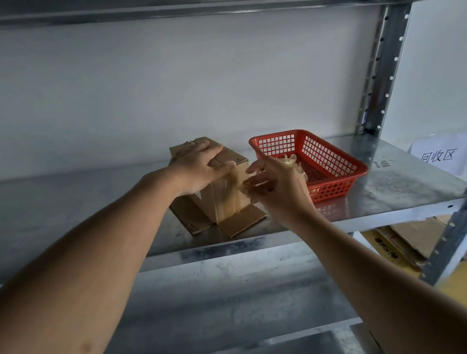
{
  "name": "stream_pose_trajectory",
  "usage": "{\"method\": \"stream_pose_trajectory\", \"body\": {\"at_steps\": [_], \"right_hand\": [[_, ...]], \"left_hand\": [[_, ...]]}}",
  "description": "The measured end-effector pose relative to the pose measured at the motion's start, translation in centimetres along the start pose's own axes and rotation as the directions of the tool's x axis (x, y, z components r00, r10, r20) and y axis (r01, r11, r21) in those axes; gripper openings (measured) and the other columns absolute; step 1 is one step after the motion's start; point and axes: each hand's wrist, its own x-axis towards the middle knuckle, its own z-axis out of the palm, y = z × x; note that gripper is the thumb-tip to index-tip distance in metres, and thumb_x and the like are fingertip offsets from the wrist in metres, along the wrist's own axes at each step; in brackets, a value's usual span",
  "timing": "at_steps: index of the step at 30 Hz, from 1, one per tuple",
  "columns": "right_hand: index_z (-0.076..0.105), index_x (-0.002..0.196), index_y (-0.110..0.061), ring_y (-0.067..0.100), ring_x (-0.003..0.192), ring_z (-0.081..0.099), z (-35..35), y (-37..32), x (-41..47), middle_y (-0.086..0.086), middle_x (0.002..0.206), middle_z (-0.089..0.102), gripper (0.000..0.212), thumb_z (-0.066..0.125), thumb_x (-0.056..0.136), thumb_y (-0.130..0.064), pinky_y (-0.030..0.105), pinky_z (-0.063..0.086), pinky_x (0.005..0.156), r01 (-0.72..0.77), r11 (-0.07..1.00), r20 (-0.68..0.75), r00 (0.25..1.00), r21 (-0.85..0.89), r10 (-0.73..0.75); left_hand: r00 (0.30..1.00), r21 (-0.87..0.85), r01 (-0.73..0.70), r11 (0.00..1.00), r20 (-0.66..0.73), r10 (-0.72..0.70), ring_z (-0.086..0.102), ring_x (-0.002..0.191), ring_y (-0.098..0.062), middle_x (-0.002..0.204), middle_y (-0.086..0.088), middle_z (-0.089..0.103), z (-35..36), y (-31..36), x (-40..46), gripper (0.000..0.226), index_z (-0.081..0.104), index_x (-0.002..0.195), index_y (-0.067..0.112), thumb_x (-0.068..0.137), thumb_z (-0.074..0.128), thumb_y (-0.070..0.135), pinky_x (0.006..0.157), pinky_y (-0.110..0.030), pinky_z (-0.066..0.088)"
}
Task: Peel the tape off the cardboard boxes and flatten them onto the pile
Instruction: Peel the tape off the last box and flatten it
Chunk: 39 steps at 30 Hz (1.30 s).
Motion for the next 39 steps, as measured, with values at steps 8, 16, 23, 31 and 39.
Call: {"method": "stream_pose_trajectory", "body": {"at_steps": [8,16,23,31,39], "right_hand": [[0.083,0.092,-0.017,-0.004,0.074,0.071,-0.3,-0.7,0.6,-0.01,0.085,0.077,0.016,0.088,0.079,-0.011,0.006,0.052,0.069,0.008,0.983,-0.084,0.996,-0.182,-0.024],[0.065,0.099,-0.022,-0.003,0.069,0.064,-2.8,-1.2,2.8,-0.006,0.089,0.075,0.026,0.085,0.084,-0.018,0.009,0.044,0.052,-0.161,0.956,-0.305,0.949,-0.245,0.081],[0.076,0.087,-0.013,0.003,0.062,0.056,-3.5,0.3,4.1,-0.001,0.081,0.07,0.012,0.082,0.089,-0.023,0.014,0.035,0.051,-0.28,0.849,-0.298,0.942,-0.448,0.154],[0.071,0.105,-0.002,0.015,0.067,0.065,-3.9,0.7,5.3,0.009,0.086,0.069,0.016,0.067,0.1,-0.016,0.024,0.051,0.055,-0.228,0.72,-0.078,0.969,-0.656,0.236],[0.072,0.092,-0.008,0.009,0.061,0.06,-4.9,0.7,5.5,0.004,0.084,0.07,0.016,0.077,0.092,-0.023,0.019,0.041,0.05,-0.255,0.749,-0.166,0.967,-0.611,0.194]], "left_hand": [[0.998,0.013,0.015,1.0,-0.056,-0.015,0.005,0.16,-0.028,0.174,0.001,0.011,0.5,0.7,0.3,0.081,0.024,0.164,0.033,0.097,0.033,0.077,0.127,-0.052,0.01],[0.999,0.009,0.023,1.0,-0.044,-0.023,0.009,0.159,-0.028,0.173,0.002,0.012,0.6,1.5,0.5,0.08,0.025,0.164,0.029,0.098,0.039,0.073,0.125,-0.05,0.013],[0.999,-0.012,0.028,1.0,-0.033,-0.028,-0.001,0.16,-0.027,0.174,0.002,0.006,1.0,1.9,0.7,0.082,0.021,0.165,0.031,0.098,0.039,0.074,0.127,-0.05,0.005],[0.998,0.002,0.046,0.999,-0.035,-0.046,-0.005,0.16,-0.027,0.174,0.003,0.005,1.4,1.8,1.3,0.084,0.019,0.165,0.034,0.095,0.034,0.08,0.125,-0.049,0.0],[0.999,0.02,0.043,0.999,-0.035,-0.042,-0.003,0.16,-0.028,0.174,0.002,0.006,1.5,2.1,1.8,0.082,0.02,0.164,0.034,0.096,0.035,0.078,0.126,-0.05,0.002]]}}
